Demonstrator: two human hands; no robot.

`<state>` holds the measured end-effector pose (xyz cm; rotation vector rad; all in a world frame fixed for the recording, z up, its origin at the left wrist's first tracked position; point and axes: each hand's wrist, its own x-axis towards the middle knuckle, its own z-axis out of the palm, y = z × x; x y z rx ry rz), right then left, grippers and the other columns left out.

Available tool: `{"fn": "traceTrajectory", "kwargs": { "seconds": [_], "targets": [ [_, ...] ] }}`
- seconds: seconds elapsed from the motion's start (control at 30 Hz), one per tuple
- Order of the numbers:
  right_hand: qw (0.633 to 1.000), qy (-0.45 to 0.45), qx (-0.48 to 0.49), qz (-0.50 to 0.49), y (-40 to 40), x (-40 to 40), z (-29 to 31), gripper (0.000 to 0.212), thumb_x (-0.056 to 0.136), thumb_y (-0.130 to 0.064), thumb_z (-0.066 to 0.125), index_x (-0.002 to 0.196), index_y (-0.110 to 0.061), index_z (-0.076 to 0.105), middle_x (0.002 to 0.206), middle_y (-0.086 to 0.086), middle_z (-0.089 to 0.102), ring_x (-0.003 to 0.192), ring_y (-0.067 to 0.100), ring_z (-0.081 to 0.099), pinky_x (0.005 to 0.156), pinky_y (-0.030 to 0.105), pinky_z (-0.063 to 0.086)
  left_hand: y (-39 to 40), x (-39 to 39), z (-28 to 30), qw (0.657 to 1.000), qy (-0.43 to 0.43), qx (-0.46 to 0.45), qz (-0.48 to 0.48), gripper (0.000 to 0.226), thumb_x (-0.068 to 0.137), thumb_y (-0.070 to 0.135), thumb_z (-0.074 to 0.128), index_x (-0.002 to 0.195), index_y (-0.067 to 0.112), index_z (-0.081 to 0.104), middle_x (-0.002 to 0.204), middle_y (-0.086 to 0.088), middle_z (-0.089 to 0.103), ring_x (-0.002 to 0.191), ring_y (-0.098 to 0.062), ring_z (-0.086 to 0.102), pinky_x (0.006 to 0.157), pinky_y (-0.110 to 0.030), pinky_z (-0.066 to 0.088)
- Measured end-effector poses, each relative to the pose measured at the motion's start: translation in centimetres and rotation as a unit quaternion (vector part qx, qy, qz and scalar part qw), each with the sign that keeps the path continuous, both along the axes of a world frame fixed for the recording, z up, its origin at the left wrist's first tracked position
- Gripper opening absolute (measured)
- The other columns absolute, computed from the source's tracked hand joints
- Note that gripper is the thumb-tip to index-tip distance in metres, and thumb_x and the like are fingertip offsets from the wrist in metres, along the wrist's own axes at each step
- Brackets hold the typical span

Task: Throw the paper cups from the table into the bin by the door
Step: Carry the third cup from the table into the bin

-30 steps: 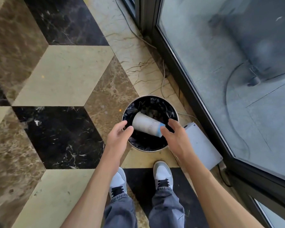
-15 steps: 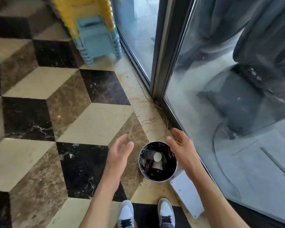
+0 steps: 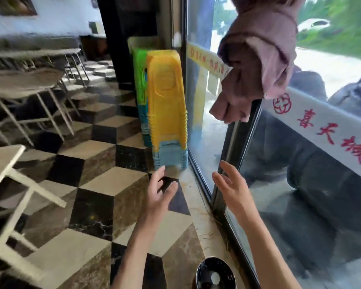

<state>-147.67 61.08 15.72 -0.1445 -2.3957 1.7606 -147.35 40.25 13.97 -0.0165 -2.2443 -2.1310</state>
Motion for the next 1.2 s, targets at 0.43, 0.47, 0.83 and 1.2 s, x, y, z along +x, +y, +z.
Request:
{"fn": "traceTrajectory", "kwargs": {
  "seconds": [0.43,0.47,0.83,1.2],
  "targets": [
    [0.964,0.12,0.058,0.23,-10.5,2.7,10.4,0.075,0.08,-0.062,0.053,0.147,-0.032,0.036,0.149,-0.011,0.042,0.136,0.015,0.042,0.11,0.042,0.04,-11.3,10.7,8.6,0.967,0.108,-0.076,0.218,0.076,0.064,0.089,0.057,0.134,0.071,0.033,0.153,0.027,0.032,0.13,0.015,0.033,0.099,-0.021,0.032],
    [0.957,0.125,0.058,0.256,-11.8,3.2,10.7,0.075,0.08,-0.063,0.053,0.147,-0.033,0.036,0.149,-0.013,0.041,0.137,0.015,0.042,0.11,0.042,0.041,-12.3,12.5,8.6,0.961,0.104,-0.081,0.244,0.076,0.066,0.088,0.057,0.136,0.07,0.033,0.154,0.028,0.032,0.132,0.014,0.033,0.102,-0.026,0.032],
    [0.827,0.107,-0.007,0.552,-30.9,19.3,10.1,0.068,0.085,-0.059,0.055,0.146,-0.042,0.032,0.15,-0.016,0.04,0.133,0.009,0.043,0.108,0.035,0.042,-20.4,39.9,9.3,0.834,0.065,-0.061,0.545,0.074,0.073,0.074,0.059,0.141,0.053,0.04,0.156,0.018,0.036,0.14,0.003,0.034,0.114,-0.032,0.029],
    [0.615,0.031,-0.028,0.787,-47.7,55.3,8.0,0.06,0.08,-0.058,0.055,0.136,-0.045,0.04,0.133,-0.021,0.051,0.119,0.0,0.053,0.098,0.024,0.045,-23.8,77.3,7.5,0.599,0.05,-0.044,0.798,0.056,0.079,0.057,0.073,0.129,0.054,0.047,0.144,0.02,0.047,0.135,-0.006,0.044,0.115,-0.041,0.036]
  ]
}}
